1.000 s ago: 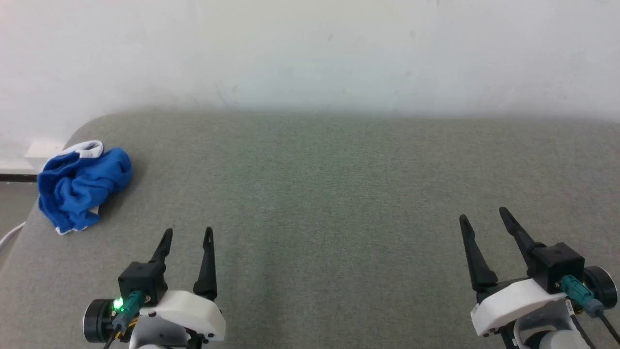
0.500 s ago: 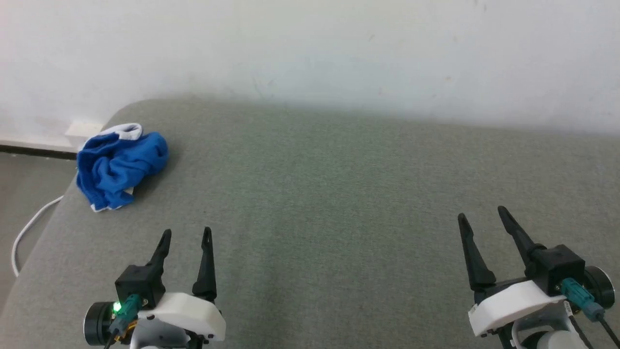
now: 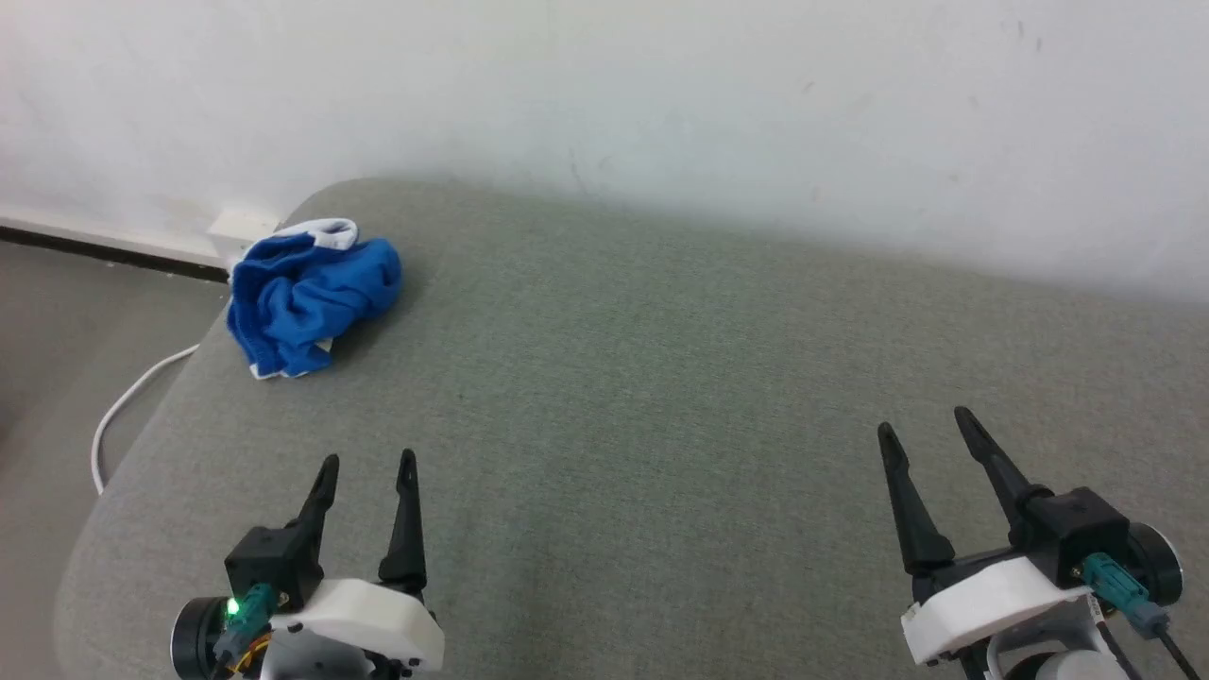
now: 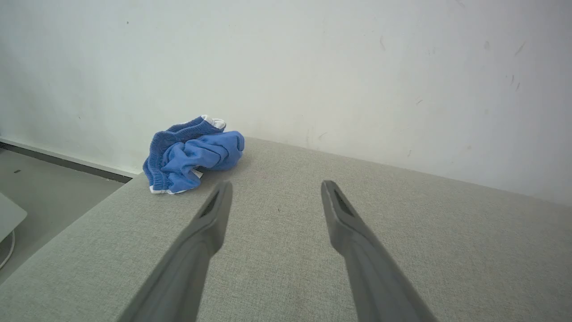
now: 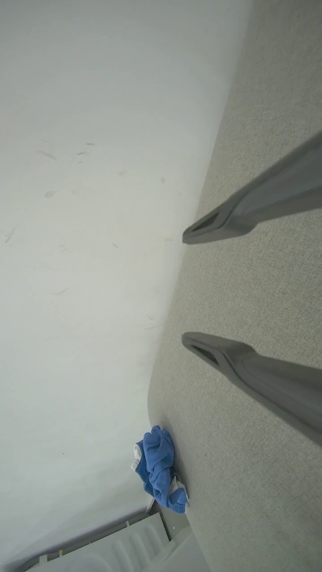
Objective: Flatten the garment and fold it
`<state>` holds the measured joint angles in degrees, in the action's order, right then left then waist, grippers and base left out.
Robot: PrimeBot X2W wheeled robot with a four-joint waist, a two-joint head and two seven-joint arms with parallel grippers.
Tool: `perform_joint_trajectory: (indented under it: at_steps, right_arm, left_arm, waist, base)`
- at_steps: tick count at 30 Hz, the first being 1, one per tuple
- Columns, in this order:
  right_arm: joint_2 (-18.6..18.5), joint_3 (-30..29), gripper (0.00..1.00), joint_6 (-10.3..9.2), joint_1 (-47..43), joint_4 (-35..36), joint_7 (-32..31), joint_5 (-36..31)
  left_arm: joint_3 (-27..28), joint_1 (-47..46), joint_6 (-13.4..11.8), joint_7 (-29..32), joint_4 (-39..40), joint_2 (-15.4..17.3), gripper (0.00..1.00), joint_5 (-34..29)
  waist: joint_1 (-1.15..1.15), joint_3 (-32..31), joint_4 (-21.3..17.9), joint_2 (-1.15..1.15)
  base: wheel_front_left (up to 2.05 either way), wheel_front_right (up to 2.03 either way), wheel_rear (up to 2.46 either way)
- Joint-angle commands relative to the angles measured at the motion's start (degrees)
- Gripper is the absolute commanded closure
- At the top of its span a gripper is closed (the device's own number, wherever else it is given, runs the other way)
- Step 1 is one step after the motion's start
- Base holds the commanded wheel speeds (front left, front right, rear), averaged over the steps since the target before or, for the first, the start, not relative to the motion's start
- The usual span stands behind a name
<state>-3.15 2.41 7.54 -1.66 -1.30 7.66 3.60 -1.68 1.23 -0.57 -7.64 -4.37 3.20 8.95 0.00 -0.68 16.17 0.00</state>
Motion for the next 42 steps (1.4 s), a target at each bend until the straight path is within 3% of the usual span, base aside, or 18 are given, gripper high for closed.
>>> perform_joint_trajectory:
  at_steps: [1, 42]
  right_arm:
    - [0.1, 0.3, 0.00, -0.03, -0.7, -0.3, 0.5, 0.4]
    - [0.2, 3.4, 0.00, -0.05, -1.9, -2.0, 5.3, 3.0]
  left_arm:
    - [-0.1, 0.8, -0.2, -0.5, -0.3, -0.2, 0.00, 0.5]
    - [-1.3, 1.9, -1.1, -5.3, -2.2, -0.3, 0.00, 4.5]
  waist:
    - [0.00, -0.2, 1.3, 0.00]
    - [0.00, -1.0, 14.3, 0.00]
  base:
    - [0.00, 0.00, 0.00]
    - [0.00, 0.00, 0.00]
